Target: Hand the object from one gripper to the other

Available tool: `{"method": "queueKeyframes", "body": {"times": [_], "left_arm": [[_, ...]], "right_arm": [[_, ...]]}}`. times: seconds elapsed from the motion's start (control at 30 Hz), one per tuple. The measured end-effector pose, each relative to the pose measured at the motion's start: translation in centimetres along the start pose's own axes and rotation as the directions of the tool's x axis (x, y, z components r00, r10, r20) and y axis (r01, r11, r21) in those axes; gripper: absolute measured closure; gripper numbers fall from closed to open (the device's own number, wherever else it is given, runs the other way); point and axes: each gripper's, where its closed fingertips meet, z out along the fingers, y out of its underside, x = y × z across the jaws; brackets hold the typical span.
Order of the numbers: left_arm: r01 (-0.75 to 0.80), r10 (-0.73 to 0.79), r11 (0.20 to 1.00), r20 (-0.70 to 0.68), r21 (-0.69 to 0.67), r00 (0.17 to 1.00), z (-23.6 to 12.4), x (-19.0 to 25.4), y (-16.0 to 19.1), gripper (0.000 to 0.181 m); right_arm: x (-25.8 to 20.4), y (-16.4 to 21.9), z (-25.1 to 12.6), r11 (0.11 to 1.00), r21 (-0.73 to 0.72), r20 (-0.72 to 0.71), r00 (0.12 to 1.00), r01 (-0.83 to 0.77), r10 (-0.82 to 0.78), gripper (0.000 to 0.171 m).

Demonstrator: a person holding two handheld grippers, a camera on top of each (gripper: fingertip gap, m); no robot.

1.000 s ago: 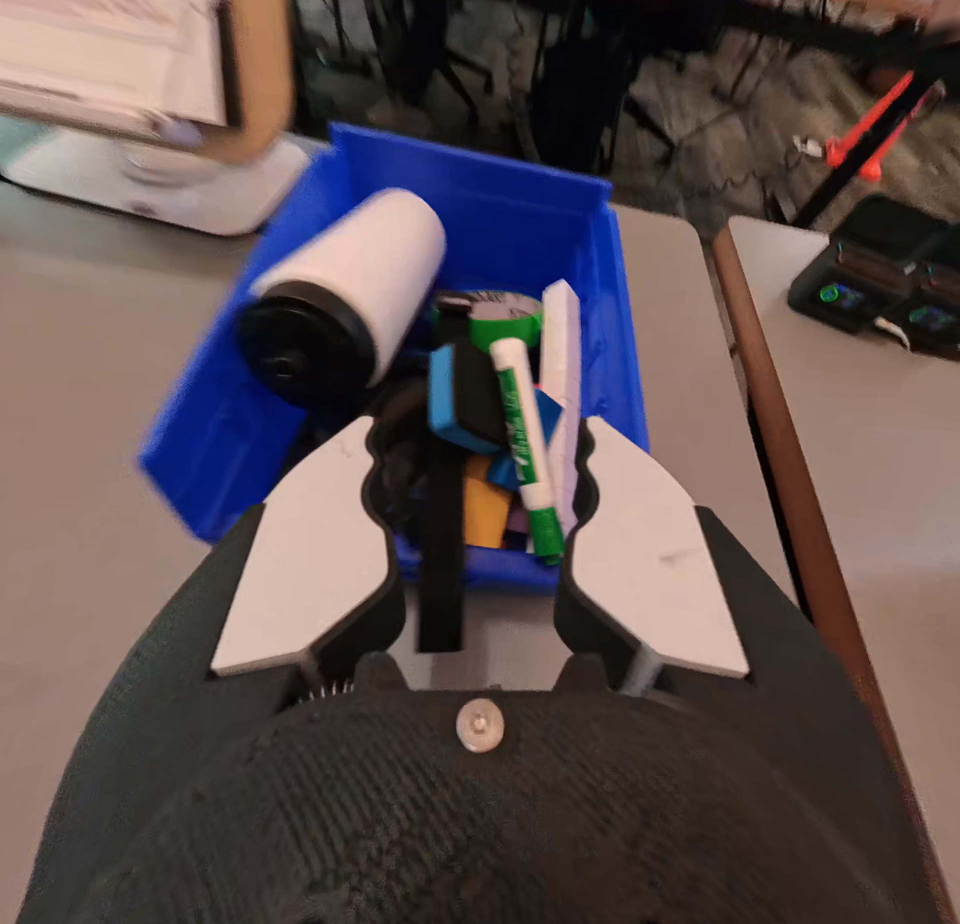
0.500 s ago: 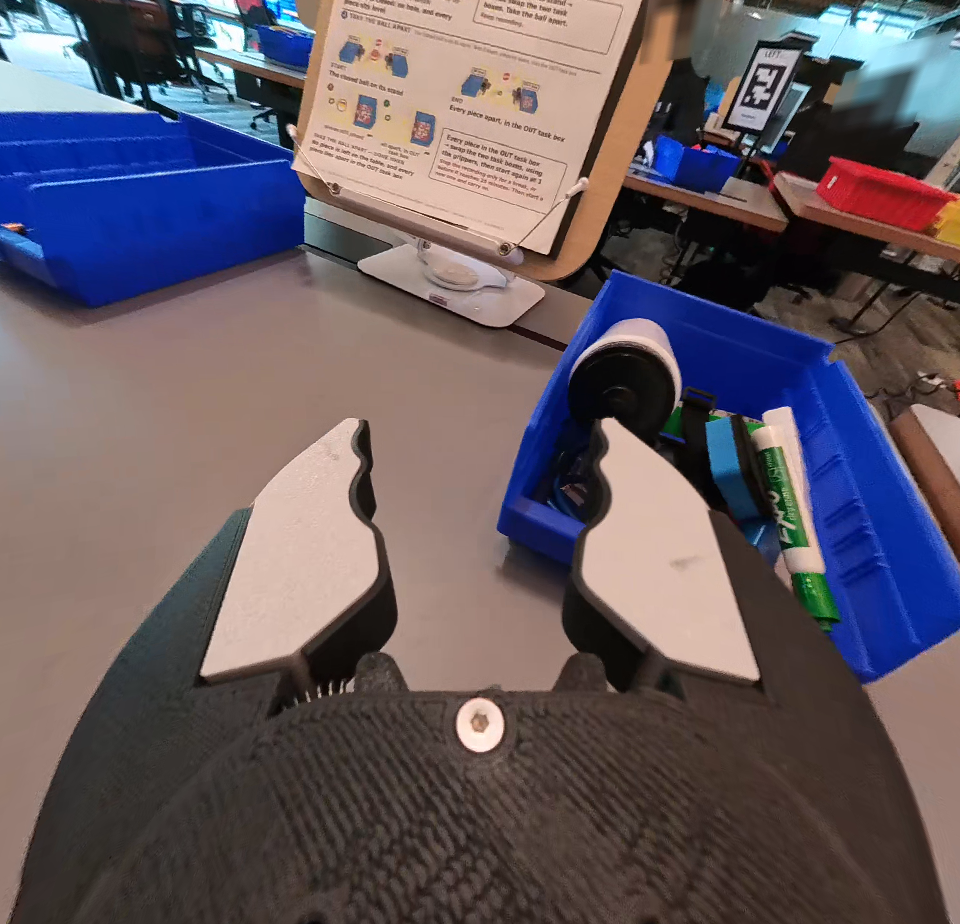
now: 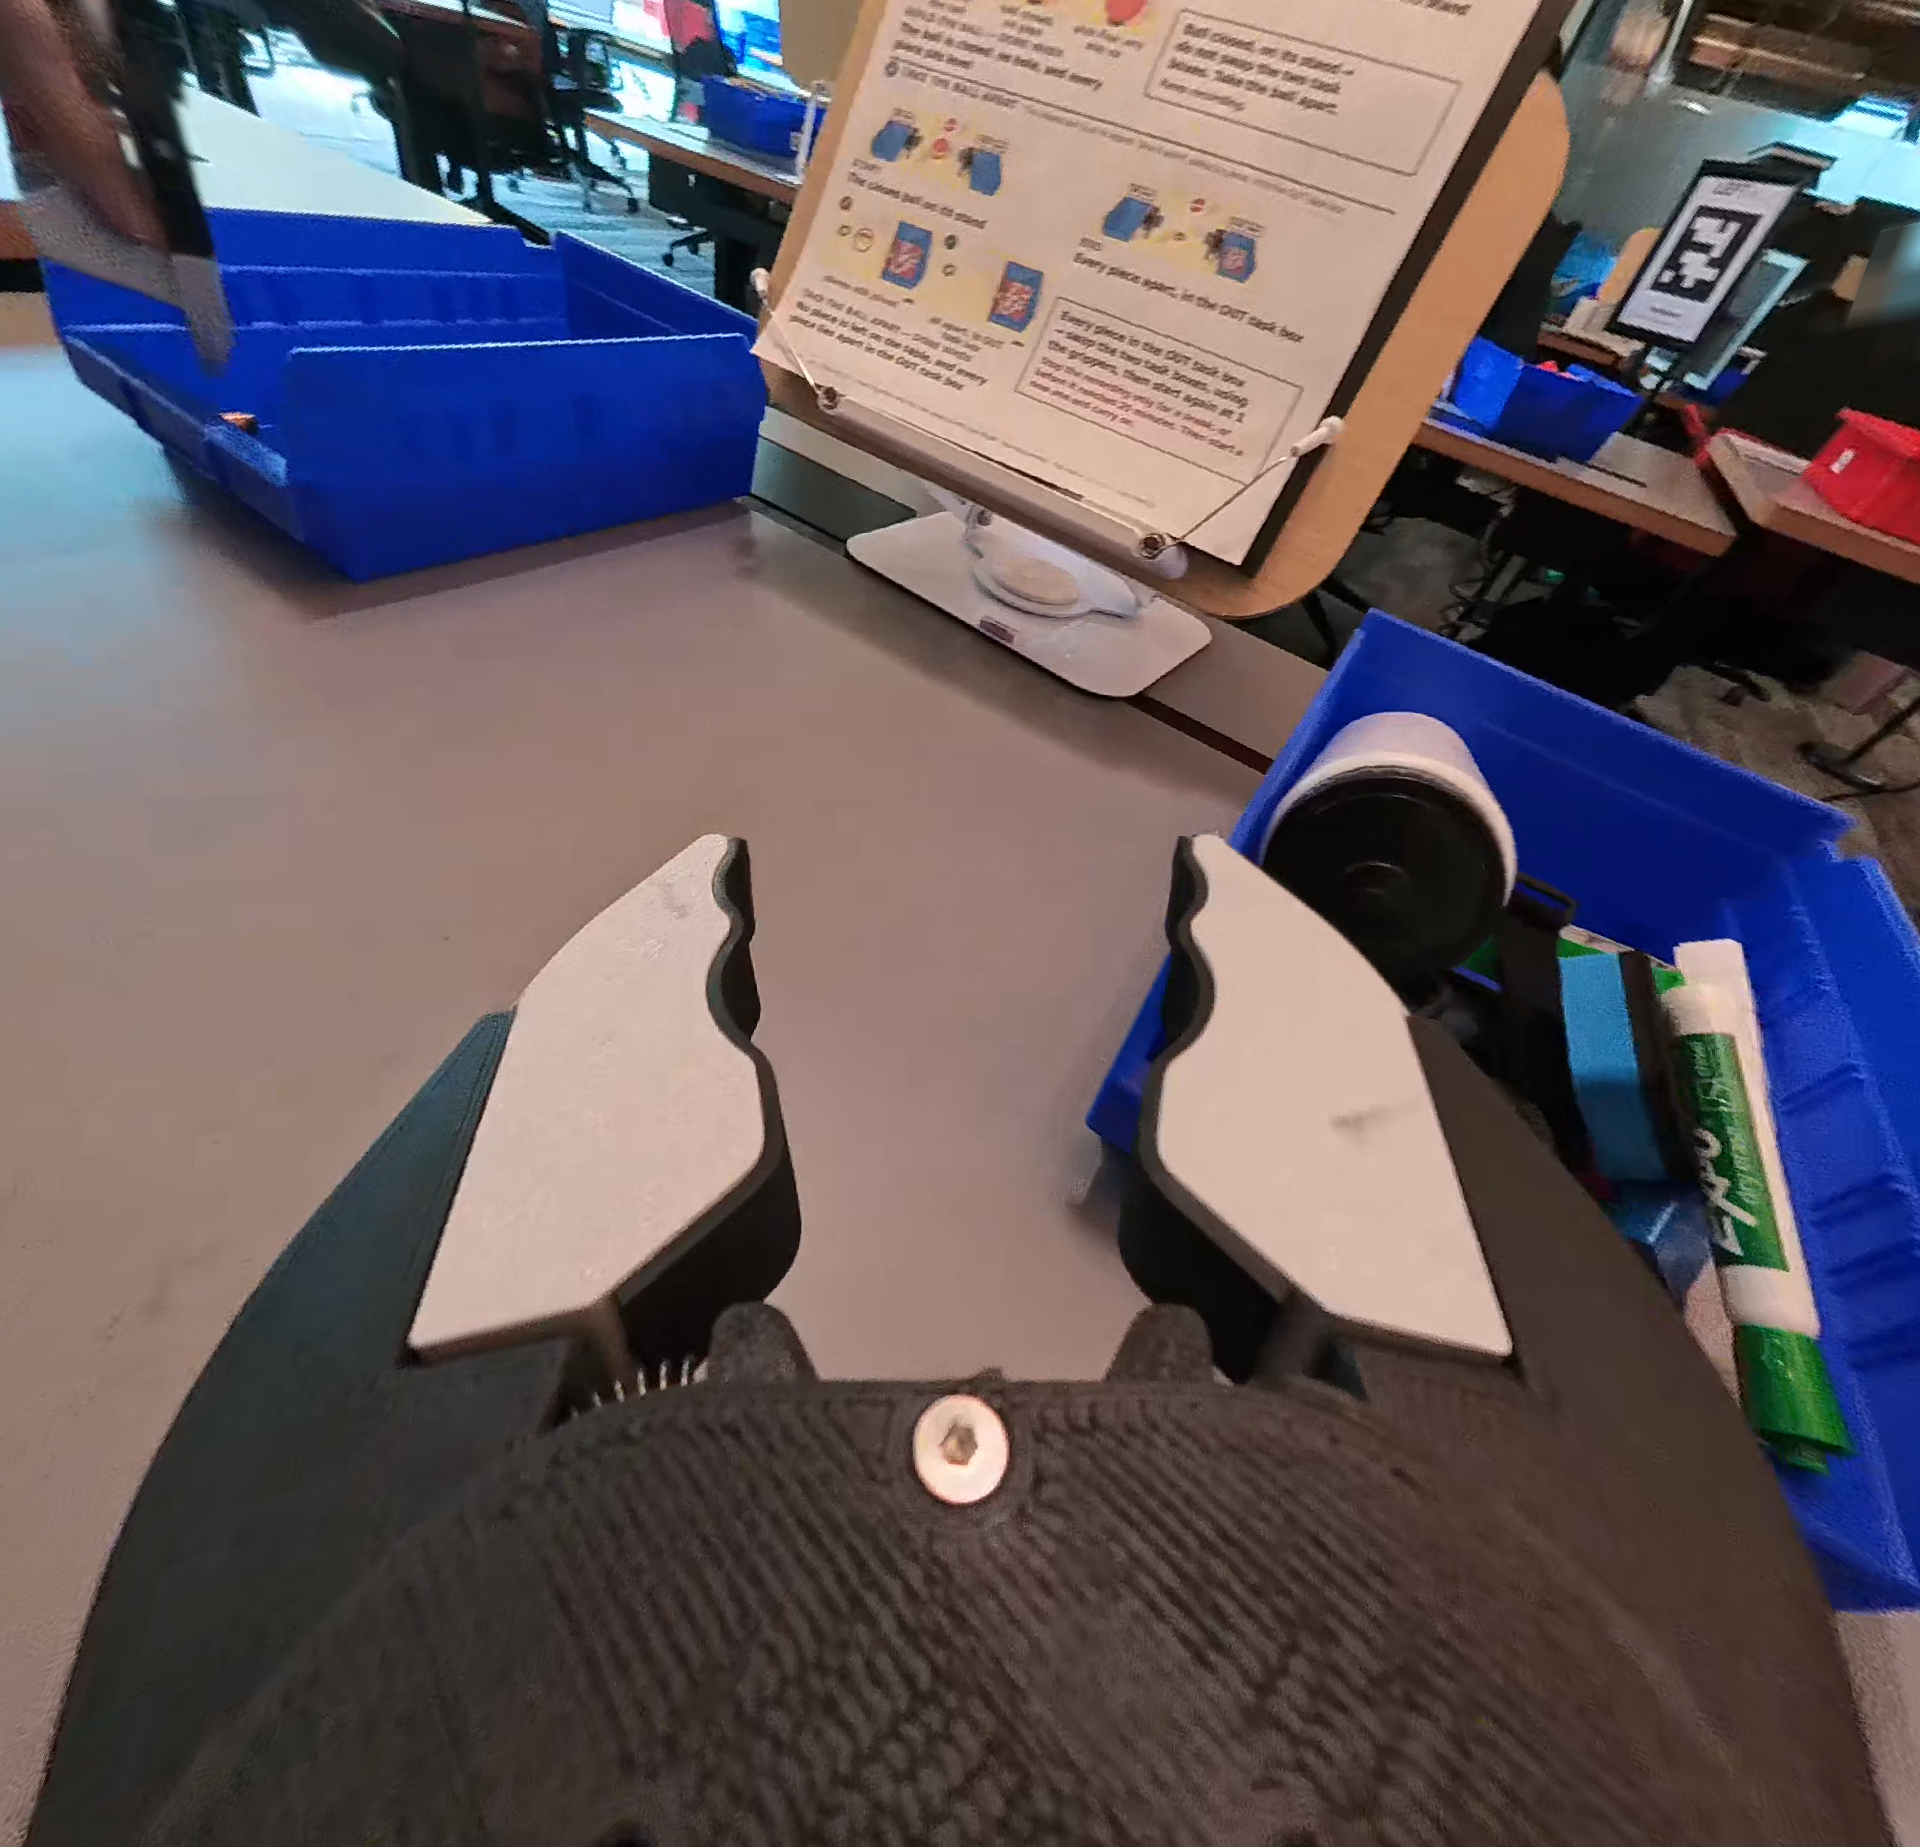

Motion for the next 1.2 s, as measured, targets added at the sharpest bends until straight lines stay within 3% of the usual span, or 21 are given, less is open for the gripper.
{"method": "queueKeyframes", "body": {"times": [0.03, 0.27, 0.4, 0.47, 0.63, 0.77, 0.93, 1.07, 1.13, 1.2], "left_arm": [[0.021, -0.021, 0.999, -0.001, -0.042, 1.000, 0.6, -0.3, 0.1, 0.129], [0.114, -0.118, 0.963, 0.001, -0.246, 0.993, 3.1, -0.9, 0.4, 0.135], [0.134, -0.133, 0.937, 0.025, -0.322, 0.991, 4.0, -1.1, 0.4, 0.153], [0.133, -0.133, 0.928, 0.024, -0.349, 0.991, 4.4, -0.9, 0.4, 0.168], [0.066, -0.050, 0.937, 0.054, -0.343, 0.997, 3.4, -1.1, -0.2, 0.170], [-0.007, 0.015, 0.983, 0.043, -0.182, 0.999, -0.5, 0.2, -2.5, 0.171], [-0.110, 0.128, 0.967, -0.063, 0.229, 0.990, -9.2, 6.8, -5.6, 0.171], [-0.247, 0.397, 0.796, -0.169, 0.552, 0.902, -14.2, 17.5, -5.7, 0.171], [-0.298, 0.537, 0.682, -0.182, 0.668, 0.824, -14.7, 23.3, -4.8, 0.171], [-0.330, 0.657, 0.569, -0.175, 0.754, 0.733, -14.2, 28.7, -3.6, 0.171]], "right_arm": [[-0.2, 0.1, 0.1, 1.000, 0.003, 0.014, 1.000, 0.003, -0.003, 0.094], [0.3, 0.7, 0.5, 0.998, 0.031, 0.055, 0.997, -0.052, 0.050, 0.095], [1.2, 1.5, 0.5, 0.995, 0.030, 0.053, 0.994, -0.100, 0.099, 0.096], [1.5, 1.8, 0.3, 0.993, 0.031, 0.054, 0.992, -0.114, 0.112, 0.096], [2.6, 2.0, -0.2, 0.992, 0.031, 0.023, 0.992, -0.122, 0.122, 0.098], [2.0, 1.1, -0.3, 0.993, 0.060, 0.042, 0.994, -0.105, 0.103, 0.099], [-1.1, -0.5, -0.1, 0.995, 0.091, 0.131, 0.990, 0.031, -0.042, 0.095], [-4.8, -3.0, 0.1, 0.983, 0.183, 0.240, 0.970, -0.004, -0.041, 0.095], [-7.4, -3.6, 0.0, 0.982, 0.160, 0.376, 0.926, -0.105, 0.037, 0.090], [-8.0, -4.6, 0.0, 0.959, 0.129, 0.425, 0.888, -0.252, 0.176, 0.087]]}}
